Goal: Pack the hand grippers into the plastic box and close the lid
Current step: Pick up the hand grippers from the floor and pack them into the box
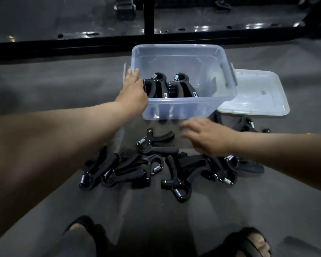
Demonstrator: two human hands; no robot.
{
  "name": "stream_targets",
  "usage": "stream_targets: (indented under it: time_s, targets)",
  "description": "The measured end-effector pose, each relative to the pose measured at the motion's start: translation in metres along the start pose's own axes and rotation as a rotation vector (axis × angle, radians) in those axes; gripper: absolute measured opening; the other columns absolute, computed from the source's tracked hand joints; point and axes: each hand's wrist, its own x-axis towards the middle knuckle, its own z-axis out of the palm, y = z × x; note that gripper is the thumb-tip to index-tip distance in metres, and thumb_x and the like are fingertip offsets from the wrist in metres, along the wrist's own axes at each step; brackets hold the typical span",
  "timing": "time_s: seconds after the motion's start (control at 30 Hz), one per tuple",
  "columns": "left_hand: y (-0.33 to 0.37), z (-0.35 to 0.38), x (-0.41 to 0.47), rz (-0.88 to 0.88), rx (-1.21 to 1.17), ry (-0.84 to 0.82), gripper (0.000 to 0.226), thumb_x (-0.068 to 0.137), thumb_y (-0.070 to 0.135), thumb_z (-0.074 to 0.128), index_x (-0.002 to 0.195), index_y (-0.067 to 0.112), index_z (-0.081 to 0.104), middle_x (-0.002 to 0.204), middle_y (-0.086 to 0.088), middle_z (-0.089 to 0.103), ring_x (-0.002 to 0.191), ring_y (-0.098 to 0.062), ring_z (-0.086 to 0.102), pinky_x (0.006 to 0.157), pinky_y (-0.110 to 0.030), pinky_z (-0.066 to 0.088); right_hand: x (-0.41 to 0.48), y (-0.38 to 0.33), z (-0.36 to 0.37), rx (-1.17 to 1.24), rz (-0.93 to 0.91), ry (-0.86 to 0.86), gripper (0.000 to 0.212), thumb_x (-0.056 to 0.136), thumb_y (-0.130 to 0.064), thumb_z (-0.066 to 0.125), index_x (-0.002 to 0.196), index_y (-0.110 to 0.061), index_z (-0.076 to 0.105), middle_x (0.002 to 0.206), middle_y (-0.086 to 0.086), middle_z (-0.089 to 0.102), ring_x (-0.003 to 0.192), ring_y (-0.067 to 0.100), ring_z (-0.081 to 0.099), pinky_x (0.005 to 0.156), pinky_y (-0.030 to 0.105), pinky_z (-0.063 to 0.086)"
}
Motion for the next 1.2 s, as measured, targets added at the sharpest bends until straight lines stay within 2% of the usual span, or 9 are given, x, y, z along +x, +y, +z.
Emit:
stream_targets:
  time_s: [0.17,0.33,0.43,0.57,0.73,0.8,0.93,1.07,1.2]
  targets:
    - [0.005,-0.001,-0.001,-0.047,0.016,-0.001,0.041,0.089,-0.002,0.031,0.128,0.000,0.045,0.162,-0.005,-0.003,0.148,-0.021,-0.011,0.121,-0.042,0.003,-0.024,-0.033,0.060,0.010,0.120,-0.461,0.087,0.091,-0.059,0.048,0.154,-0.011,0.015,0.149,0.014,0.035,0.134,0.033,0.039,0.111,0.039,0.032]
    - [0.005,-0.001,0.006,-0.051,-0.026,0.022,0.046,0.086,-0.005,0.035,0.131,0.000,0.043,0.162,-0.007,0.001,0.149,-0.020,-0.008,0.121,-0.038,0.003,0.008,-0.027,0.050,0.074,0.133,-0.395,0.057,0.092,-0.057,0.050,0.128,-0.014,0.042,0.121,0.011,0.055,0.111,0.032,0.055,0.092,0.039,0.043]
    - [0.002,-0.001,0.015,-0.044,-0.040,0.041,0.048,0.085,-0.005,0.035,0.132,-0.003,0.043,0.162,-0.009,0.005,0.149,-0.021,-0.005,0.120,-0.031,0.001,0.022,-0.010,0.038,0.392,0.329,-0.230,0.038,0.094,-0.047,0.055,0.110,-0.015,0.043,0.113,0.011,0.058,0.106,0.031,0.057,0.087,0.038,0.046]
    - [0.003,-0.001,0.020,-0.053,-0.080,0.065,0.058,0.087,-0.007,0.032,0.144,-0.001,0.032,0.162,-0.008,0.005,0.149,-0.020,-0.005,0.113,-0.023,-0.002,0.037,0.004,0.039,0.474,0.453,-0.245,0.038,0.096,-0.039,0.055,0.116,-0.009,0.045,0.115,0.015,0.061,0.107,0.034,0.058,0.088,0.039,0.047]
    - [0.005,-0.003,0.026,-0.047,-0.091,0.069,0.061,0.086,-0.007,0.030,0.147,0.001,0.029,0.161,-0.010,0.005,0.149,-0.022,-0.004,0.114,-0.024,-0.005,0.051,0.010,0.043,0.507,0.559,-0.060,0.029,0.091,-0.025,0.050,0.118,-0.014,0.053,0.123,0.011,0.059,0.113,0.029,0.058,0.096,0.036,0.046]
    - [0.004,-0.004,0.030,-0.032,-0.080,0.076,0.064,0.084,-0.008,0.030,0.147,0.000,0.029,0.161,-0.010,0.006,0.149,-0.022,-0.004,0.117,-0.027,-0.005,0.051,0.005,0.043,0.436,0.546,-0.179,0.041,0.090,-0.039,0.052,0.122,-0.014,0.046,0.125,0.013,0.054,0.116,0.033,0.054,0.096,0.040,0.046]
    - [0.002,-0.002,0.038,-0.014,-0.066,0.099,0.060,0.084,-0.008,0.031,0.144,-0.002,0.035,0.161,-0.010,0.009,0.149,-0.022,-0.002,0.117,-0.026,-0.006,0.055,-0.011,0.044,0.303,0.449,-0.437,0.097,0.076,-0.064,0.067,0.145,-0.012,0.024,0.139,0.014,0.041,0.129,0.035,0.043,0.105,0.044,0.041]
    - [-0.003,0.004,0.038,0.001,-0.059,0.125,0.057,0.085,-0.007,0.032,0.141,0.000,0.038,0.161,-0.006,0.010,0.149,-0.019,-0.004,0.114,-0.023,-0.005,0.055,-0.011,0.036,0.341,0.307,-0.287,0.075,0.079,-0.052,0.071,0.132,-0.013,0.035,0.130,0.009,0.047,0.122,0.028,0.046,0.101,0.040,0.043]
    - [-0.005,0.005,0.039,0.017,-0.048,0.124,0.053,0.083,-0.006,0.033,0.135,0.000,0.046,0.161,-0.006,0.011,0.149,-0.019,-0.004,0.117,-0.027,-0.004,0.040,-0.005,0.027,0.351,0.033,0.129,0.037,0.090,-0.028,0.064,0.119,-0.010,0.050,0.116,0.006,0.055,0.105,0.024,0.050,0.092,0.034,0.046]
